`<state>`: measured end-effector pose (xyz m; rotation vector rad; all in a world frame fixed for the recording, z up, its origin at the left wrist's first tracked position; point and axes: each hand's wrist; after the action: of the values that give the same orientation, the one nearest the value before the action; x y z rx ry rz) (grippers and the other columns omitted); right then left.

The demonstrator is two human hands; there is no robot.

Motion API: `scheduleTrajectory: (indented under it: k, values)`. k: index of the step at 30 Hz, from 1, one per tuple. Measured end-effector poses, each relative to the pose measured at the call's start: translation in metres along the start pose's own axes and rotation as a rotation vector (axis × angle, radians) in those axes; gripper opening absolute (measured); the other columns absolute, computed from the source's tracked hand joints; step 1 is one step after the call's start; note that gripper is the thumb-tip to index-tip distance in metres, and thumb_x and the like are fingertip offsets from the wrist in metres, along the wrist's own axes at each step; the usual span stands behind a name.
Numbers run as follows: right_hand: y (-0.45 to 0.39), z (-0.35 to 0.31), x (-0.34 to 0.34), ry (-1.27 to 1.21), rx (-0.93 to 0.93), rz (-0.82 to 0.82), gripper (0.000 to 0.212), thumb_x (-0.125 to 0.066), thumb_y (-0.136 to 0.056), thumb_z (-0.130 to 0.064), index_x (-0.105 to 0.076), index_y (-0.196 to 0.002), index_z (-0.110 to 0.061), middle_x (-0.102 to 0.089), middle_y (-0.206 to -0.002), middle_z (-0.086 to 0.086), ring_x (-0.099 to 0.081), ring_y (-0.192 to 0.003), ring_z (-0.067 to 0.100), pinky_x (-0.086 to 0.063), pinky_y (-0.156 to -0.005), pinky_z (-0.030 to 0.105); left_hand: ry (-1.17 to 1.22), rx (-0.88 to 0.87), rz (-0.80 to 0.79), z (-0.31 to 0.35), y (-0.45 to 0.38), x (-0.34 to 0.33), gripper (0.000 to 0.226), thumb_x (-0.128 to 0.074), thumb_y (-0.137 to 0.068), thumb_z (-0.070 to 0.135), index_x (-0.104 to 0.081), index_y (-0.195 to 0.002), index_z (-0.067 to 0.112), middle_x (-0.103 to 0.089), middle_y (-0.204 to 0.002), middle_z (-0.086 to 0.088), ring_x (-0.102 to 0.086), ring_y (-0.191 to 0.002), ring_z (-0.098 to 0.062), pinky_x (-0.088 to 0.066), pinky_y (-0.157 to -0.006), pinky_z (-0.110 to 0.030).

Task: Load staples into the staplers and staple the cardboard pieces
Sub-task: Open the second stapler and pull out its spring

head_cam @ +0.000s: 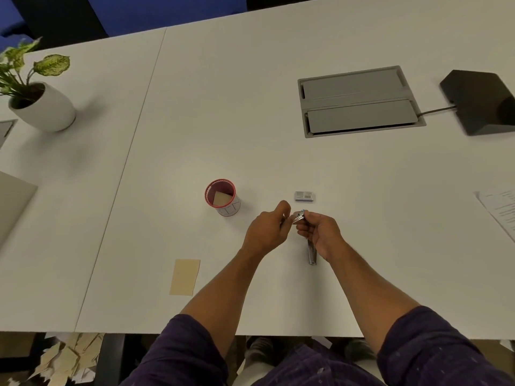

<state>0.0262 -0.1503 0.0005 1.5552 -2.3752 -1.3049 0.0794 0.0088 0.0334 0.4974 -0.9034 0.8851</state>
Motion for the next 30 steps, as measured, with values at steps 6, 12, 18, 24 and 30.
scheduleTrajectory:
  k: [6, 12, 18, 24, 30]
  values:
    - [-0.006, -0.002, 0.0, 0.068, 0.023, 0.117, 0.025, -0.055, -0.102, -0.016, -0.073, -0.104, 0.001, -0.075, -0.081, 0.013, -0.064, -0.062, 0.016, -0.055, -0.062, 0.028, 0.079, 0.127, 0.027, -0.008, 0.001, -0.004, 0.02, -0.051, -0.097, 0.038, -0.038, -0.108, 0.027, -0.071, -0.075, 0.001, -0.059, -0.051, -0.016, -0.054, -0.049, -0.039]
    - [-0.016, -0.011, 0.0, 0.226, 0.101, 0.249, 0.021, -0.058, -0.101, -0.015, -0.072, -0.099, 0.0, -0.073, -0.082, 0.018, -0.063, -0.061, 0.019, -0.056, -0.069, 0.035, 0.386, 0.381, -0.19, -0.016, -0.003, -0.005, 0.024, -0.048, -0.091, 0.035, -0.049, -0.114, 0.031, -0.076, -0.082, 0.007, -0.064, -0.053, -0.009, -0.057, -0.054, -0.031]
    - [-0.021, -0.021, -0.008, 0.345, 0.162, 0.224, 0.021, -0.058, -0.101, -0.018, -0.074, -0.104, -0.004, -0.074, -0.079, 0.01, -0.067, -0.063, 0.018, -0.059, -0.069, 0.034, 0.67, 0.545, -0.257, -0.014, -0.008, -0.005, 0.021, -0.054, -0.096, 0.024, -0.066, -0.112, 0.016, -0.077, -0.091, -0.001, -0.065, -0.058, -0.017, -0.042, -0.047, -0.025]
    - [-0.016, -0.032, -0.011, 0.397, 0.176, 0.074, 0.022, -0.058, -0.101, -0.032, -0.073, -0.105, -0.016, -0.078, -0.089, 0.009, -0.074, -0.072, 0.022, -0.059, -0.066, 0.03, 0.9, 0.618, -0.196, -0.011, -0.004, -0.005, 0.021, -0.056, -0.098, 0.016, -0.069, -0.114, 0.011, -0.076, -0.098, -0.008, -0.066, -0.064, -0.022, -0.043, -0.047, -0.026]
    - [-0.007, -0.037, -0.021, 0.508, 0.268, -0.028, 0.028, -0.069, -0.091, -0.048, -0.072, -0.11, -0.028, -0.078, -0.095, -0.001, -0.077, -0.077, 0.023, -0.058, -0.068, 0.033, 0.969, 0.637, -0.127, -0.006, -0.003, -0.007, 0.024, -0.06, -0.097, 0.012, -0.066, -0.12, 0.012, -0.077, -0.099, -0.007, -0.069, -0.067, -0.024, -0.049, -0.053, -0.029]
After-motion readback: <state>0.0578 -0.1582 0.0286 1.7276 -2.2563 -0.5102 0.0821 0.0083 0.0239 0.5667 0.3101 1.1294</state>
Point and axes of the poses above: each hand's wrist, its own y-axis away from the middle knuckle, its own x-axis out of the back of the hand, z = x × y
